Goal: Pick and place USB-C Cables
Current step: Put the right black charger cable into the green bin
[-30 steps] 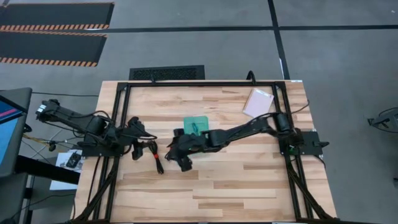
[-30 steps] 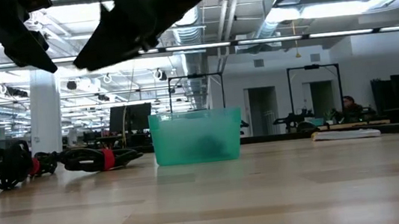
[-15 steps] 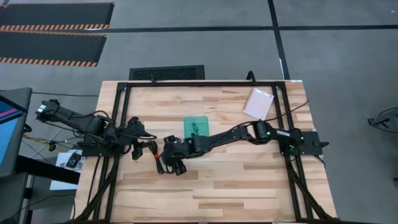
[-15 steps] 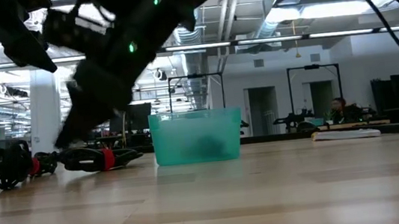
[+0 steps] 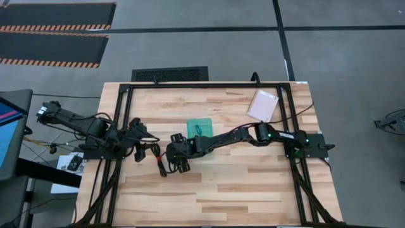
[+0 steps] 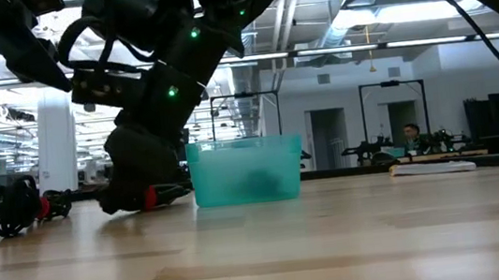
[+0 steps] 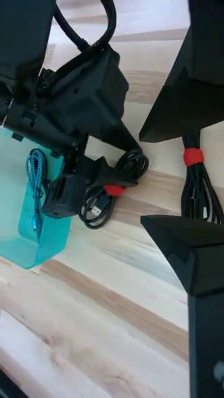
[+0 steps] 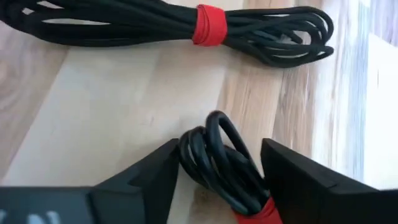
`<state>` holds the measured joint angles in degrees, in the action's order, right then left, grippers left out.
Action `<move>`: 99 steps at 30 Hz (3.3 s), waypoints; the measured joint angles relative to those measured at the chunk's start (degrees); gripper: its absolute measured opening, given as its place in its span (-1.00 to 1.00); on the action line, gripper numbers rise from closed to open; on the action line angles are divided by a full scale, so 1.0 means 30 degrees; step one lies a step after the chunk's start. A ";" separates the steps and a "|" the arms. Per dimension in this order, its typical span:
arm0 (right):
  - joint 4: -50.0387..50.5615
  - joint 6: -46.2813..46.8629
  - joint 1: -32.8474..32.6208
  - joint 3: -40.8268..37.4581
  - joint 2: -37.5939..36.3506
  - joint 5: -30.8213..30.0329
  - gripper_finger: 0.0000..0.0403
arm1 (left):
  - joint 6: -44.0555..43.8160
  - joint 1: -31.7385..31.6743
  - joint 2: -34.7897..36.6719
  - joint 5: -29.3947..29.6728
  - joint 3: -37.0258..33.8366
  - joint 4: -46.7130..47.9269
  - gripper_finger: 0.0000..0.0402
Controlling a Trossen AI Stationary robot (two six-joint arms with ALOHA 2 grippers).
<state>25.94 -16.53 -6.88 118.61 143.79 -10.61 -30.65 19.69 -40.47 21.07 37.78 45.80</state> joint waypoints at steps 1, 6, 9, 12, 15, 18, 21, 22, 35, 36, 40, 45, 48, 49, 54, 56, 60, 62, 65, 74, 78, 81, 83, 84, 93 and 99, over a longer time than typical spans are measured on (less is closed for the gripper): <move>0.0064 0.0004 0.0035 0.0000 0.0000 0.0000 0.13 | 0.0000 0.0004 0.0000 0.0067 0.0000 0.0000 -0.06; 0.0130 0.0181 0.0075 0.0000 -0.0022 -0.0051 -0.34 | -0.0007 0.0004 0.0000 0.0087 0.0000 0.0000 -0.06; 0.0150 0.0514 0.0061 0.0000 -0.0057 -0.0103 -0.70 | -0.0015 0.0004 0.0000 0.0097 0.0000 0.0000 -0.06; 0.0060 0.0645 0.0061 0.0000 -0.0074 -0.0092 -0.86 | -0.0022 0.0004 0.0000 0.0148 0.0000 0.0000 -0.06; -0.0993 0.0551 -0.0012 -0.0022 -0.0102 -0.0044 -0.85 | -0.0018 0.0004 0.0000 0.0314 0.0000 0.0000 -0.06; -0.2534 -0.0049 -0.0225 -0.0051 -0.0554 0.0007 -0.85 | 0.0211 0.0004 0.0000 0.0484 0.0000 0.0000 -0.06; -0.2740 -0.0602 -0.0398 -0.0044 -0.1799 -0.0447 -0.85 | 0.0300 0.0004 0.0026 0.1119 0.0000 0.0034 -0.06; -0.2478 -0.0792 -0.0390 -0.0043 -0.2288 -0.0641 -0.85 | 0.0385 0.0004 0.0109 0.1377 0.0000 0.0111 -0.06; 0.5789 -0.1008 0.1149 -0.0051 -1.0390 -0.0943 -0.85 | 0.1126 0.0004 0.3842 0.3447 -0.0007 0.0145 -0.06; 0.5775 -0.1008 0.1119 -0.0051 -1.1236 -0.0886 -0.85 | 0.1474 -0.0002 0.4141 0.3544 -0.0007 -0.0078 -0.06; 0.4556 -0.0529 0.1027 -0.1633 -1.4941 -0.0582 -0.85 | 0.3724 -0.0003 0.5003 0.3774 -0.0007 -0.2573 -0.06; -0.0957 0.0620 0.0615 -0.7411 -1.9779 -0.0084 -0.86 | 0.7890 -0.0003 0.4848 0.3191 -0.0068 -0.7851 -0.06; -0.6647 0.1075 0.0057 -1.2203 -2.2169 0.0093 -0.86 | 1.0430 0.0003 0.4312 0.2324 -0.0669 -1.1888 -0.06; -0.8569 0.1450 -0.0082 -1.3779 -2.2731 0.0190 -0.86 | 1.1106 -0.0002 0.4075 0.2050 -0.0983 -1.3224 -0.06; -1.8270 0.3468 -0.0595 -1.9842 -2.3687 0.0067 -0.86 | 1.3139 -0.0150 0.2267 0.1991 -0.2229 -1.8390 -0.06; -2.1303 0.4108 -0.0833 -2.1121 -2.3196 0.0070 -0.86 | 1.3279 -0.0421 0.1220 0.2079 -0.2727 -2.0292 -0.06; -2.4049 0.4530 -0.1213 -2.1920 -2.1259 0.0177 -0.85 | 1.2823 -0.1189 -0.1225 0.1080 -0.2965 -2.2357 -0.05; -2.5358 0.4538 -0.1316 -2.1766 -2.0198 0.0126 -0.85 | 1.2768 -0.1520 -0.2433 -0.0141 -0.2965 -2.3583 -0.03; -2.6729 0.4808 -0.1309 -2.1390 -1.8782 0.0879 -0.85 | 1.2520 -0.1945 -0.4109 -0.1432 -0.2965 -2.5572 0.04; -2.7892 0.5966 -0.1272 -2.0457 -1.6345 0.1879 -0.84 | 1.1297 -0.3010 -0.7076 -0.3984 -0.2951 -2.8699 0.35; -2.8404 0.6082 -0.1177 -1.9914 -1.5570 0.2192 -0.83 | 1.0971 -0.3231 -0.7944 -0.4796 -0.2861 -2.9866 0.39; -2.8711 0.6186 -0.1186 -1.9623 -1.5158 0.2594 -0.82 | 1.0813 -0.3216 -0.8337 -0.5074 -0.2648 -3.0055 0.40; -2.8644 0.6512 -0.1090 -1.9440 -1.5012 0.2795 -0.83 | 1.0759 -0.3282 -0.8623 -0.5308 -0.2517 -3.0182 0.40; -2.8661 0.6575 -0.1047 -1.9399 -1.4892 0.2865 -0.83 | 1.0701 -0.3334 -0.8652 -0.5587 -0.2514 -3.0169 0.40; -2.8381 0.6576 -0.0751 -1.9343 -1.4667 0.2941 -0.82 | 0.9821 -0.3377 -0.8765 -0.7854 -0.2441 -3.0093 0.40; -2.8102 0.6561 -0.0715 -1.9317 -1.5285 0.3064 -0.83 | 0.9766 -0.3391 -0.8765 -0.8144 -0.2441 -3.0336 0.40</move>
<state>-58.37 3.16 -9.03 60.66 97.93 -1.42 -1.36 9.52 -66.76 -3.36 30.46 -45.21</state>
